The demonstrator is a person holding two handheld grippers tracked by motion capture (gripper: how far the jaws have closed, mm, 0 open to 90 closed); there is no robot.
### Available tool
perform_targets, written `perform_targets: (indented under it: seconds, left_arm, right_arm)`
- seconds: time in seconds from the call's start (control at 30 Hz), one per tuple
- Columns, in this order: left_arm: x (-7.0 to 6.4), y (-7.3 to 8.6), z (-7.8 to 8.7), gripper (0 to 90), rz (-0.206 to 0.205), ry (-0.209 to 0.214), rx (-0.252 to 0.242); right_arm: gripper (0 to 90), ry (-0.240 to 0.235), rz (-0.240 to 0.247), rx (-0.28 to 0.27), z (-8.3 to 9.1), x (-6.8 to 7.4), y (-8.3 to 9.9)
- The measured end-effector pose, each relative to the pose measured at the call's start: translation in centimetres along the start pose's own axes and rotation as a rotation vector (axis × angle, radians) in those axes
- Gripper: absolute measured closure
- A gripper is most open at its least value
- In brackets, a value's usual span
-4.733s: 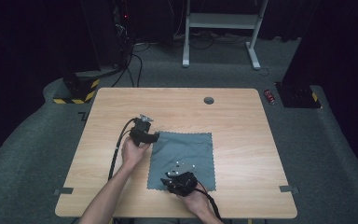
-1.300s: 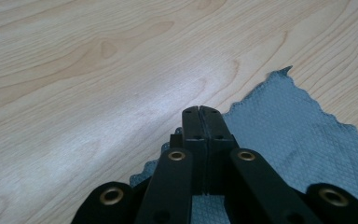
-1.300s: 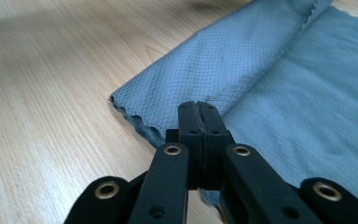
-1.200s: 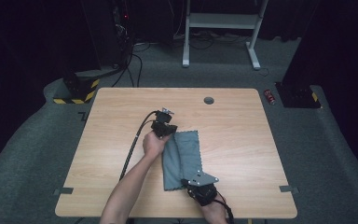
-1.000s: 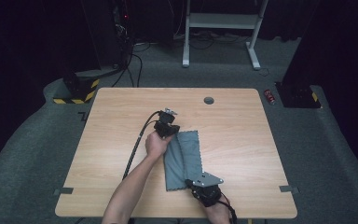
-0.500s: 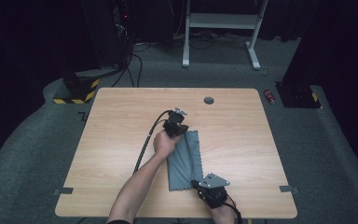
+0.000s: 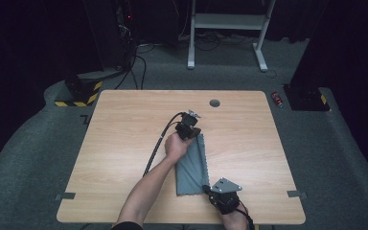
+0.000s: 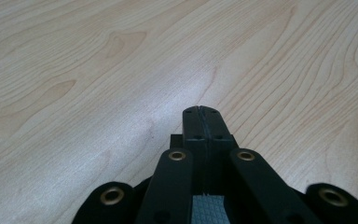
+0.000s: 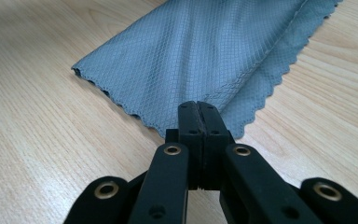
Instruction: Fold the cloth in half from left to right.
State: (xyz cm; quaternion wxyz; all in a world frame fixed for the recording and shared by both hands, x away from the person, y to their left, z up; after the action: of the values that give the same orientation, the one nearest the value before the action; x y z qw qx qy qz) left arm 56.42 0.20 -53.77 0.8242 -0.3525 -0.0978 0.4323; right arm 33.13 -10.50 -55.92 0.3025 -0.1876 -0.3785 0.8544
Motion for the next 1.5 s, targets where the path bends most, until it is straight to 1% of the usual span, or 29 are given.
perform_targets:
  seconds: [0.1, 0.37, 0.53, 0.57, 0.6, 0.63, 0.67, 0.7, 0.77, 0.8, 0.9, 0.97, 1.07, 1.1, 1.13, 1.17, 1.23, 1.27, 1.33, 1.37, 1.47, 1.5]
  left_arm:
    - [-0.1, -0.1, -0.3, 90.0, 0.000, 0.001, 0.002]
    - [-0.5, -0.2, -0.7, 90.0, -0.009, 0.008, 0.007]
    - [-0.5, 0.0, -1.2, 89.6, 0.001, 0.012, 0.013]
    - [-0.6, 0.0, -1.3, 87.6, 0.005, 0.008, 0.012]
    - [-0.6, 0.0, -1.3, 83.5, 0.008, 0.009, 0.010]
    - [-0.6, 0.0, -1.1, 78.6, 0.010, 0.007, 0.008]
    - [-0.5, 0.0, -0.9, 73.6, 0.016, 0.002, -0.006]
    - [-0.4, -0.1, -0.6, 69.5, 0.014, 0.000, -0.011]
    - [-0.2, -0.2, 0.1, 64.8, 0.025, -0.009, -0.031]
    - [-0.1, -0.3, 0.3, 61.8, 0.023, -0.013, -0.035]
    - [0.0, 0.0, 1.1, 58.7, 0.024, -0.023, -0.047]
    - [0.1, 0.6, 1.3, 57.0, 0.017, -0.025, -0.035]
    - [0.2, 1.5, 1.2, 56.1, 0.002, -0.045, -0.020]
    - [0.4, 2.0, 1.1, 55.9, -0.001, -0.050, -0.006]
    - [0.6, 2.2, 1.0, 55.7, -0.001, -0.056, -0.003]
    - [0.7, 2.4, 1.0, 55.6, 0.009, -0.059, 0.000]
    - [1.0, 2.8, 0.9, 55.4, 0.019, -0.066, 0.004]
    - [1.2, 3.0, 0.8, 55.4, 0.017, -0.074, 0.006]
    - [1.5, 3.2, 0.8, 55.4, -0.001, -0.089, -0.002]
    - [1.5, 3.2, 0.8, 55.8, 0.004, -0.088, -0.008]
    - [1.6, 3.2, 0.6, 54.9, -0.016, -0.101, -0.019]
    - [1.7, 3.1, 0.6, 54.5, -0.013, -0.101, -0.019]
  right_arm:
    - [89.3, 0.011, -0.004, 0.000, 0.1, -0.1, 0.1]
    - [89.2, 0.014, 0.002, 0.010, 0.2, -0.3, 0.3]
    - [88.8, 0.017, -0.010, 0.022, 0.2, -0.4, 0.4]
    - [88.4, 0.016, -0.012, 0.025, 0.2, -0.4, 0.4]
    - [86.2, 0.013, -0.011, 0.032, 0.2, -0.4, 0.5]
    - [81.6, 0.007, -0.013, 0.040, 0.1, -0.4, 0.5]
    - [78.9, 0.011, -0.020, 0.043, 0.1, -0.5, 0.5]
    - [76.9, 0.019, -0.025, 0.040, 0.2, -0.6, 0.5]
    - [74.1, 0.030, -0.037, 0.034, 0.4, -0.8, 0.3]
    - [73.0, 0.038, -0.039, 0.022, 0.6, -1.0, 0.2]
    - [71.3, 0.055, -0.035, 0.003, 0.9, -1.4, -0.4]
    - [70.4, 0.054, -0.029, -0.003, 0.8, -1.5, -0.8]
    - [69.7, 0.050, -0.010, -0.001, 0.2, -1.7, -1.4]
    - [69.5, 0.048, -0.005, 0.000, 0.0, -1.7, -1.5]
    - [69.3, 0.042, -0.001, 0.005, -0.3, -1.7, -1.7]
    - [69.2, 0.039, -0.001, 0.010, -0.5, -1.7, -1.7]
    - [69.1, 0.032, 0.006, 0.028, -1.0, -1.7, -1.6]
    - [69.0, 0.028, 0.009, 0.038, -1.2, -1.7, -1.5]
    - [69.0, 0.023, 0.010, 0.062, -1.5, -1.8, -1.0]
    - [68.9, 0.022, 0.010, 0.062, -1.5, -1.8, -0.8]
    - [68.6, 0.019, -0.004, 0.059, -1.2, -2.0, -0.5]
    - [68.5, 0.018, -0.007, 0.059, -1.2, -2.1, -0.4]
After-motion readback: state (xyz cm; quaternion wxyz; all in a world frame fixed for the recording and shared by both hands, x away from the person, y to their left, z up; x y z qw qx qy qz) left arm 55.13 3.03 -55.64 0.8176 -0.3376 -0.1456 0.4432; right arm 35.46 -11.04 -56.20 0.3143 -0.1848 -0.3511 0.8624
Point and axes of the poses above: each handheld gripper's, and its own axes: z roughly backward along the jaws, y roughly out of its underside, x roughly to its left, the point moved 6 cm from there along -z, roughly forward along the jaws, and after that the axes turned 5 degrees about z, right-handed, at the moved point
